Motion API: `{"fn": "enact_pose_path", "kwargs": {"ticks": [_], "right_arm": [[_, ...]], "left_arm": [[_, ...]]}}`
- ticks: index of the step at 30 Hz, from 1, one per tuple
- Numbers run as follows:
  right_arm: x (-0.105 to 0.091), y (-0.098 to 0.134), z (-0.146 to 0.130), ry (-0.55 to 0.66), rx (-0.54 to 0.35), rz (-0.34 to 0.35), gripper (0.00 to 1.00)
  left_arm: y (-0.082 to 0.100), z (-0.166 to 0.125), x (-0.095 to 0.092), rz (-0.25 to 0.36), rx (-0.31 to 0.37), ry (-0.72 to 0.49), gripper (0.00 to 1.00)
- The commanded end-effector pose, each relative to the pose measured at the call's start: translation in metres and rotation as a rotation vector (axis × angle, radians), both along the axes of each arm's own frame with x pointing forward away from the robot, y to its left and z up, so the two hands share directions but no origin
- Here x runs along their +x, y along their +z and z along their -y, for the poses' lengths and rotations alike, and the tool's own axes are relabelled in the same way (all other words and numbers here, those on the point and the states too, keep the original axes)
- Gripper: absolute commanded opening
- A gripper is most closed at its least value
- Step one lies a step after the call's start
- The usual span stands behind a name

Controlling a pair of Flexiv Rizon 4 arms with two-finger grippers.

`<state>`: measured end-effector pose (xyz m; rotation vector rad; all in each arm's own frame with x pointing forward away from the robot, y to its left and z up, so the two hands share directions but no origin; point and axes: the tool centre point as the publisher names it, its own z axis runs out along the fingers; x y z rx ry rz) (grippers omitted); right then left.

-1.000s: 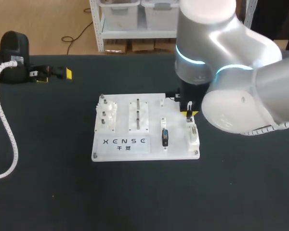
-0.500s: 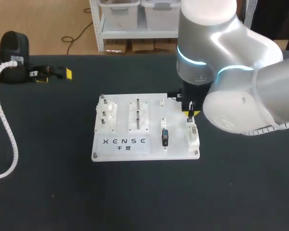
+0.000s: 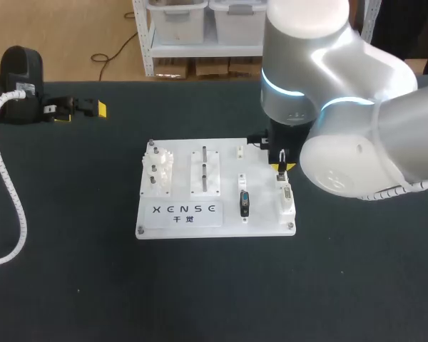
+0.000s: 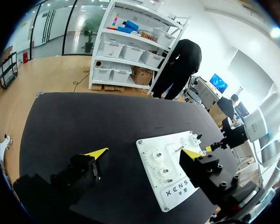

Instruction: Insert the USB connector, Ethernet cable, and multi-pin plug into their matching sockets one by one.

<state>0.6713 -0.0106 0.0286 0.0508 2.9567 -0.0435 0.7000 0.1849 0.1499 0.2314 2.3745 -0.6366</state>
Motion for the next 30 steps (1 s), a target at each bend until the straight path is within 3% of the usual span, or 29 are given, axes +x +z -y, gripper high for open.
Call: {"fn": "enact_pose_path", "kwargs": {"ticks": [1,16,30], "right_arm": [[0.002,-0.003,0.000,-0.001,-0.004,0.006,0.00],[-0.007,-0.016,0.001,0.013,-0.024,-0.032,0.00],[0.002,-0.030,0.007,-0.029,-0.061,-0.041,0.00]], "left_arm": [[0.000,0.000,0.000,0.000,0.000,0.000,1.00],[0.000,0.000,0.000,0.000,0.000,0.000,1.00],[0.000,0.000,0.000,0.000,0.000,0.000,1.00]]}}
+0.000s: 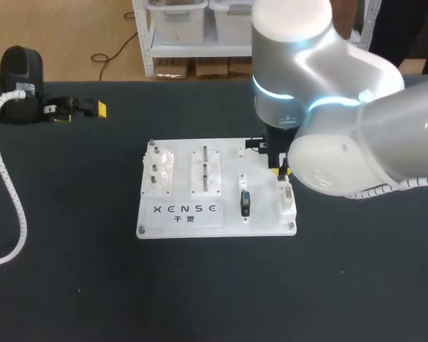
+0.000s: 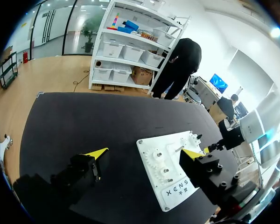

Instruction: Insert the USB connector, Ethernet cable, and multi-pin plug into their matching sockets one by one.

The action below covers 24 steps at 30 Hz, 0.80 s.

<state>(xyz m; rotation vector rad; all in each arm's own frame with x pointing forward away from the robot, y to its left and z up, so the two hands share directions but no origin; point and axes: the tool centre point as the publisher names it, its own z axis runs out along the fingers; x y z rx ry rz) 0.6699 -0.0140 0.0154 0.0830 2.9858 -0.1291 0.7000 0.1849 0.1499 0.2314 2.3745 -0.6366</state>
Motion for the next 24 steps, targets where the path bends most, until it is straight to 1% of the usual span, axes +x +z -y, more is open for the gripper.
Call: {"fn": "enact_pose_path", "kwargs": {"ticks": [1,8,12,13,14,15,19,24], "right_arm": [[0.004,-0.018,0.003,-0.003,-0.008,-0.011,0.00],[0.000,-0.022,0.004,-0.002,-0.018,-0.031,0.00],[0.003,-0.011,0.001,-0.004,-0.003,-0.003,0.00],[0.004,-0.008,0.001,-0.002,-0.001,0.010,0.24],[0.005,-0.004,0.000,0.002,-0.006,0.023,0.37],[0.006,0.000,-0.001,0.003,-0.007,0.040,1.00],[0.007,0.014,-0.004,0.022,-0.003,0.086,1.00],[0.005,0.034,-0.014,0.034,0.025,0.112,1.00]], "left_arm": [[0.000,0.000,0.000,0.000,0.000,0.000,1.00],[0.000,0.000,0.000,0.000,0.000,0.000,1.00],[0.000,0.000,0.000,0.000,0.000,0.000,1.00],[0.000,0.000,0.000,0.000,0.000,0.000,1.00],[0.000,0.000,0.000,0.000,0.000,0.000,1.00],[0.000,0.000,0.000,0.000,0.000,0.000,1.00],[0.000,0.000,0.000,0.000,0.000,0.000,1.00],[0.000,0.000,0.000,0.000,0.000,0.000,1.00]]}}
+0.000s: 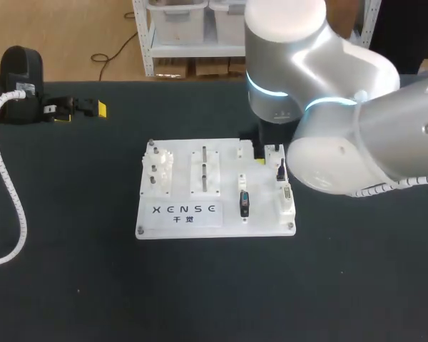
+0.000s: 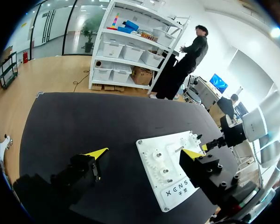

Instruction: Insert the USB connector, Ethernet cable, and multi-pin plug into their matching sockets one by one.

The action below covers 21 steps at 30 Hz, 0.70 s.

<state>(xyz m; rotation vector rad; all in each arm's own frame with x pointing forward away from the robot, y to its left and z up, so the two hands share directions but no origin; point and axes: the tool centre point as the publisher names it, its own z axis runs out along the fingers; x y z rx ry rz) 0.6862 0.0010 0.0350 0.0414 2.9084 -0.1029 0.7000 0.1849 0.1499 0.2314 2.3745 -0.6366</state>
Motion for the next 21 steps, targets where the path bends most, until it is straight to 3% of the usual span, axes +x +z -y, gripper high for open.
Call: {"fn": "enact_pose_path", "kwargs": {"ticks": [1,12,21], "right_arm": [[-0.012,0.018,-0.001,0.004,0.018,0.036,1.00],[-0.033,0.043,-0.040,0.045,0.084,-0.020,1.00],[-0.057,0.030,-0.062,0.103,0.083,-0.085,1.00]], "left_arm": [[0.000,0.000,0.000,0.000,0.000,0.000,1.00],[0.000,0.000,0.000,0.000,0.000,0.000,1.00],[0.000,0.000,0.000,0.000,0.000,0.000,1.00]]}}
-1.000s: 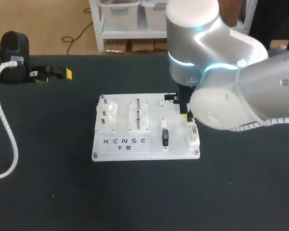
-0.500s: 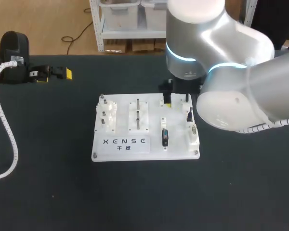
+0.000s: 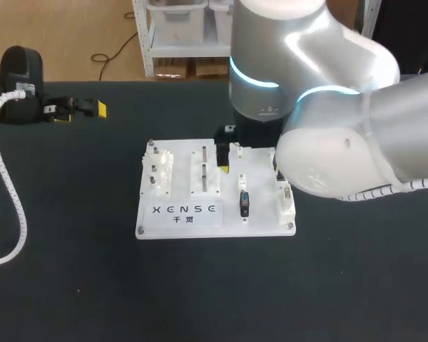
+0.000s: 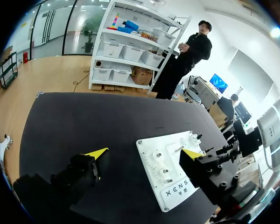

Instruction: Insert the USB connector, Ethernet cable, and multi-pin plug into their matching sockets one by one.

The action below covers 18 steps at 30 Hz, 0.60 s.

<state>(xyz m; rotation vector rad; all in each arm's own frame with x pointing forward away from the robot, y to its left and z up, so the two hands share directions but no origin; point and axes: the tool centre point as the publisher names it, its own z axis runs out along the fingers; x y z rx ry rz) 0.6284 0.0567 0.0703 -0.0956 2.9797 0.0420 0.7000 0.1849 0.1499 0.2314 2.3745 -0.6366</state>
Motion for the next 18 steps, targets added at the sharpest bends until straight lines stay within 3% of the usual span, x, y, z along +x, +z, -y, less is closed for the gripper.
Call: {"fn": "enact_pose_path", "kwargs": {"ticks": [1,6,10,18], "right_arm": [[-0.001,-0.007,-0.007,0.004,-0.006,-0.012,1.00],[-0.006,-0.017,-0.006,0.021,-0.021,-0.032,1.00],[-0.010,-0.018,-0.007,0.048,0.042,-0.053,1.00],[-0.010,-0.018,-0.007,0.048,0.042,-0.053,1.00]], "left_arm": [[0.000,0.000,0.000,0.000,0.000,0.000,1.00],[0.000,0.000,0.000,0.000,0.000,0.000,1.00],[0.000,0.000,0.000,0.000,0.000,0.000,1.00],[0.000,0.000,0.000,0.000,0.000,0.000,1.00]]}}
